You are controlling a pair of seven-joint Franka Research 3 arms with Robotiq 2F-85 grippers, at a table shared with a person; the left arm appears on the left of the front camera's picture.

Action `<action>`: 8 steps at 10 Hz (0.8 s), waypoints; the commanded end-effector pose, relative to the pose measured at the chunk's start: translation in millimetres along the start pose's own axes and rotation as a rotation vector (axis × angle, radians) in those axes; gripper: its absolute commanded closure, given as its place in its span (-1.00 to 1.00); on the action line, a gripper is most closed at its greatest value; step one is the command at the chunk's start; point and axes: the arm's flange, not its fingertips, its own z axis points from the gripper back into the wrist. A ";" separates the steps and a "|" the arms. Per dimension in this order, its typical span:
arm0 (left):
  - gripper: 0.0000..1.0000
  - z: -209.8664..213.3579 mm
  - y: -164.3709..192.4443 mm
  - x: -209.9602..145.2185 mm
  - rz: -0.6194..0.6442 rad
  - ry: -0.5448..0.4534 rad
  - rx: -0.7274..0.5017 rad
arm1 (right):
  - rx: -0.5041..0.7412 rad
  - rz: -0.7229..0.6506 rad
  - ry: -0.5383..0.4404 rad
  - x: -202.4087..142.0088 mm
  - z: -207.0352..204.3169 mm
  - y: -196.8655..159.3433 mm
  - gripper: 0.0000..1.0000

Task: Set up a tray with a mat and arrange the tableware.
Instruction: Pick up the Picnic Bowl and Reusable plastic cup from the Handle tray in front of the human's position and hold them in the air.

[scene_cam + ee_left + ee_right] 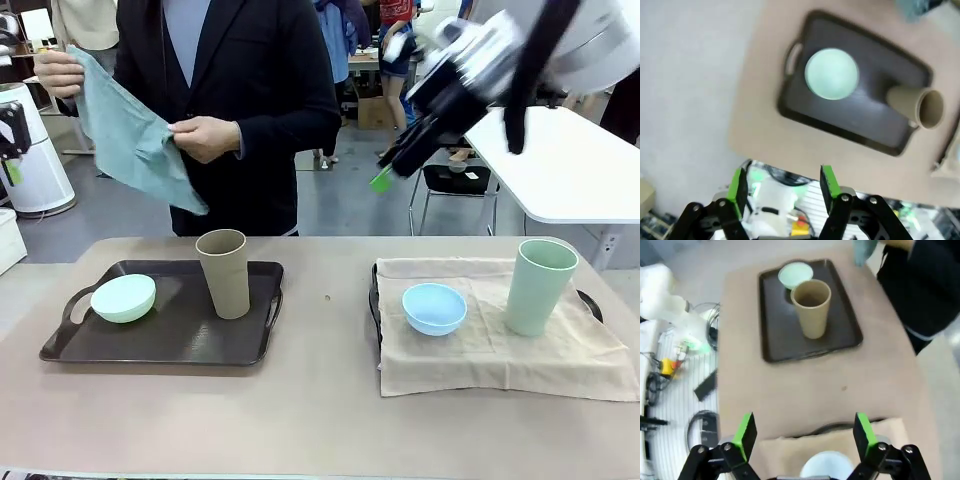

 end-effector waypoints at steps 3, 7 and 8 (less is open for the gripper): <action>-0.51 -15.6 -11.2 13.4 -0.007 0.049 0.130 | 0.006 0.085 -0.024 1.7 -62.2 -23.1 -1.00; -0.51 -92.5 -36.9 51.7 -0.067 0.103 -0.156 | 0.193 0.300 -0.142 0.9 -128.6 -57.5 -1.00; -0.51 -111.9 -36.5 50.6 -0.149 0.092 -0.180 | 0.283 0.342 -0.168 -3.7 -155.5 -63.7 -1.00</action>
